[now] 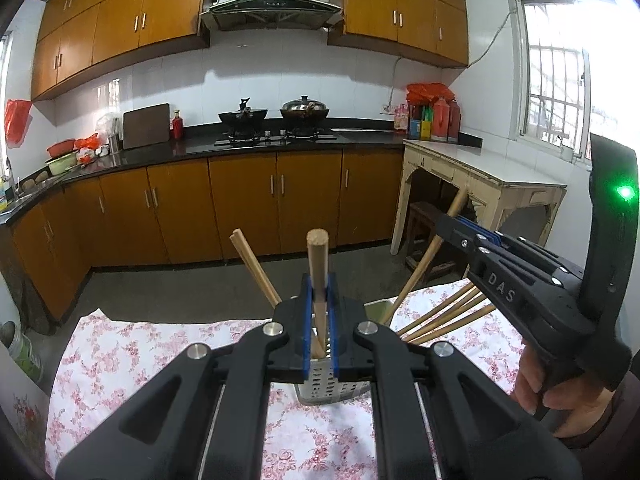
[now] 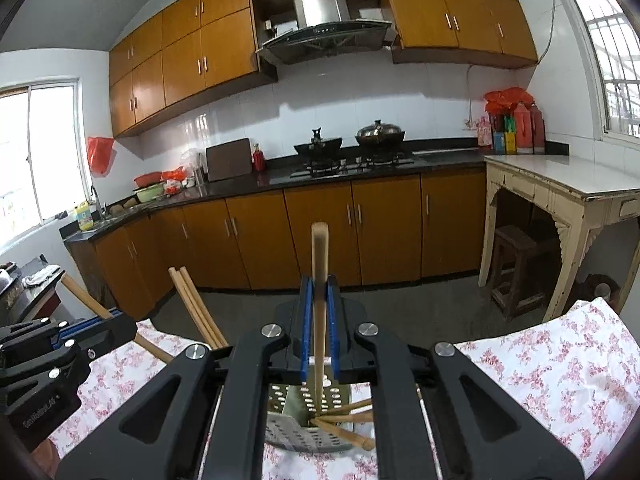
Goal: Organize utensils
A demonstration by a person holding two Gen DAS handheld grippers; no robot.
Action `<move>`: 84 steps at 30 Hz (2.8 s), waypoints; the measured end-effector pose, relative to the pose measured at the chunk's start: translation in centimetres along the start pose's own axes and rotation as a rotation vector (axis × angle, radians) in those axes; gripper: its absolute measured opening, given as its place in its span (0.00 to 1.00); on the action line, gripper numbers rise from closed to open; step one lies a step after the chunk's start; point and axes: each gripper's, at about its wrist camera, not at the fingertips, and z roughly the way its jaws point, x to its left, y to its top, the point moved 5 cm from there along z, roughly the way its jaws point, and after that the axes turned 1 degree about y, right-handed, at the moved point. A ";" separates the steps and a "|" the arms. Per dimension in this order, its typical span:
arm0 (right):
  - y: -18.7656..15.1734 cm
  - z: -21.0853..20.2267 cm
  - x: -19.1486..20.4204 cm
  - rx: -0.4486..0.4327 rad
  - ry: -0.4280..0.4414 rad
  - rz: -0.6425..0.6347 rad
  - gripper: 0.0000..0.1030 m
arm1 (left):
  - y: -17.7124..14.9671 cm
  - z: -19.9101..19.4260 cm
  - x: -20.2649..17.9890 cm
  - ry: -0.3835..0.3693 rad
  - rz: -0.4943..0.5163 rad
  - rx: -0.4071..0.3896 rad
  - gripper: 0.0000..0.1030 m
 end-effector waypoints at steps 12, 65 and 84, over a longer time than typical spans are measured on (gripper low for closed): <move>1.5 -3.4 0.0 -0.080 -0.005 0.010 0.52 | 0.8 -3.1 1.2 0.018 -0.058 -0.073 0.58; -21.3 -22.7 1.8 0.001 -0.049 -0.033 0.98 | -24.1 -21.3 0.0 0.233 -0.069 -0.064 0.96; -23.5 -22.6 2.1 0.053 -0.058 -0.029 0.98 | -26.9 -20.0 -1.1 0.209 -0.074 -0.004 0.96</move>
